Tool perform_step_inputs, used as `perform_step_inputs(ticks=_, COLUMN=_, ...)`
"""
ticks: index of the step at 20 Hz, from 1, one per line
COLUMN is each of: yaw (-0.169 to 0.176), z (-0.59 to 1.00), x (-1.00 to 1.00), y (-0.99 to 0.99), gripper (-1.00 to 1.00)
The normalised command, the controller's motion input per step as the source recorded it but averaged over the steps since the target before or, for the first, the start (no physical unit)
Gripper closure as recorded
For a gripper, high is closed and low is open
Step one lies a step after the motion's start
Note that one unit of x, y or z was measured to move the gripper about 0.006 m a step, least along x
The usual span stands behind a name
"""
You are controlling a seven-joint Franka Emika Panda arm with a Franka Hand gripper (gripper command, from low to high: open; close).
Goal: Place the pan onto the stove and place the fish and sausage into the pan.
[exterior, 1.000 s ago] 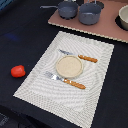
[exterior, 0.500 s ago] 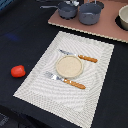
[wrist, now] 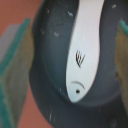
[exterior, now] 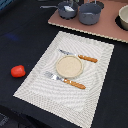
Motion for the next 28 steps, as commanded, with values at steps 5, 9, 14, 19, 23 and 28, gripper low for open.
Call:
perform_step_inputs(ticks=5, yaw=-0.027, z=0.43, x=0.05, y=-0.61, gripper=-1.0)
perform_step_inputs(ticks=9, yaw=-0.016, z=0.04, x=0.13, y=-0.99, gripper=-1.0)
perform_step_inputs(ticks=14, yaw=0.0, z=0.0, x=0.18, y=-1.0, gripper=-1.0)
perform_step_inputs(ticks=19, yaw=0.0, z=-0.02, x=0.14, y=-1.0, gripper=-1.0)
perform_step_inputs(ticks=23, yaw=0.0, z=-0.03, x=0.11, y=-1.0, gripper=-1.0)
perform_step_inputs(ticks=28, yaw=0.0, z=-0.02, x=0.04, y=-1.0, gripper=-1.0)
